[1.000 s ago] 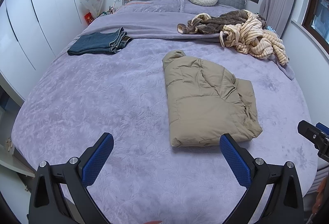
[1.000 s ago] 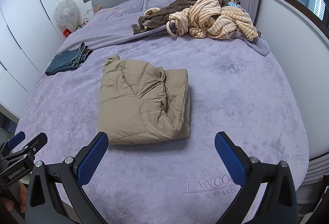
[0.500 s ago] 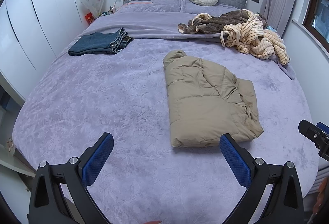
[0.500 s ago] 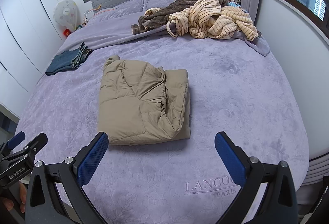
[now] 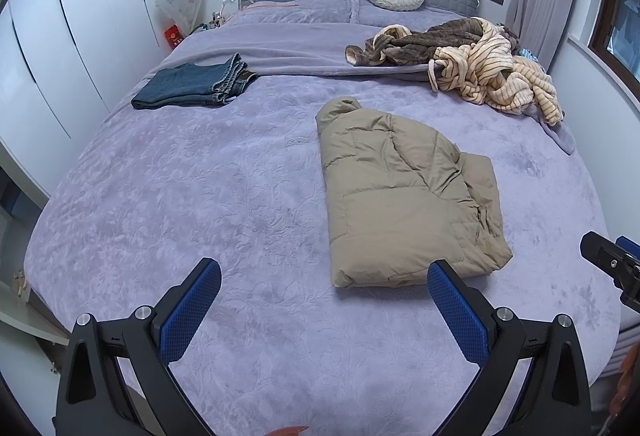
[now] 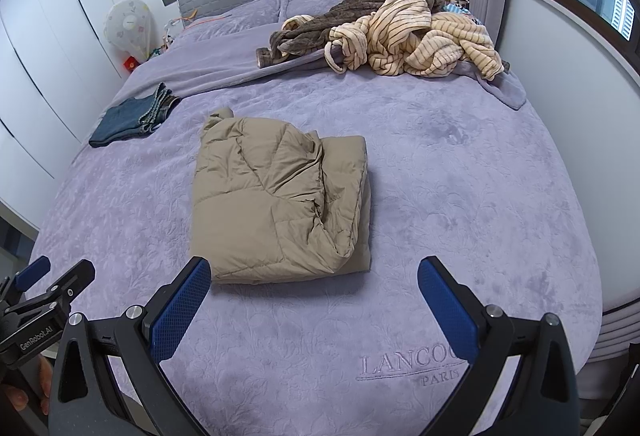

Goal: Fold large clothes

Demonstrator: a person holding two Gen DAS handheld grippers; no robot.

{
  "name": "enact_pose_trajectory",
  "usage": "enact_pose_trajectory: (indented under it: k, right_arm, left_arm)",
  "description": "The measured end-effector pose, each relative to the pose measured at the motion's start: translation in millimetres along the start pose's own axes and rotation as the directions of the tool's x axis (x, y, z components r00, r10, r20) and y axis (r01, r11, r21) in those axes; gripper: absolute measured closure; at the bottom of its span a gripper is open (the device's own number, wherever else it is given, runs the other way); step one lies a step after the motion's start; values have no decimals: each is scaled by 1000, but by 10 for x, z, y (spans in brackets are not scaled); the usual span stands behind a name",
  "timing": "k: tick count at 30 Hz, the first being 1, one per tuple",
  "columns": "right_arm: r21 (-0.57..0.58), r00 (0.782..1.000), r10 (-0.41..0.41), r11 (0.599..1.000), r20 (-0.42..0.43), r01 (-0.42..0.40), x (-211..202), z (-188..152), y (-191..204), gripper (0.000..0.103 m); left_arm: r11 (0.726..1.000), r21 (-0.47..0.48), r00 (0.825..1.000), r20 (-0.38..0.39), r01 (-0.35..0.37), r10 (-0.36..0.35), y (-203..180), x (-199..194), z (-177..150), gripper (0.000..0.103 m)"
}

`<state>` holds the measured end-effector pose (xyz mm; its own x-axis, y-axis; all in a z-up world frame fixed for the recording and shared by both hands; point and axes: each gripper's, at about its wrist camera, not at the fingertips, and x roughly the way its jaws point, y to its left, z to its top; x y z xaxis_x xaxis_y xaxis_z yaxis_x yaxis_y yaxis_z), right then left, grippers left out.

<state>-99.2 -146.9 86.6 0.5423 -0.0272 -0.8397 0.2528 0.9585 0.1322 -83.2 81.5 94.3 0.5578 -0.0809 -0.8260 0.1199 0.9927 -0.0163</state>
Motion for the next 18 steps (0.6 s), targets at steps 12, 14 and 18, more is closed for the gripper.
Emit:
enact_pose_trajectory:
  k: [12, 14, 18]
  right_arm:
    - [-8, 1000, 3, 1000, -10, -3, 34, 8, -15, 0]
    - [-11, 1000, 5, 1000, -13, -5, 54, 11, -25, 0]
    - [-11, 1000, 4, 1000, -12, -4, 51, 18, -28, 0]
  left_arm:
    - [1000, 7, 1000, 0, -12, 12, 74, 59, 16, 0]
    - [1000, 14, 1000, 3, -10, 10, 92, 68, 14, 0]
    - [1000, 23, 1000, 5, 0, 0, 38, 50, 32, 0]
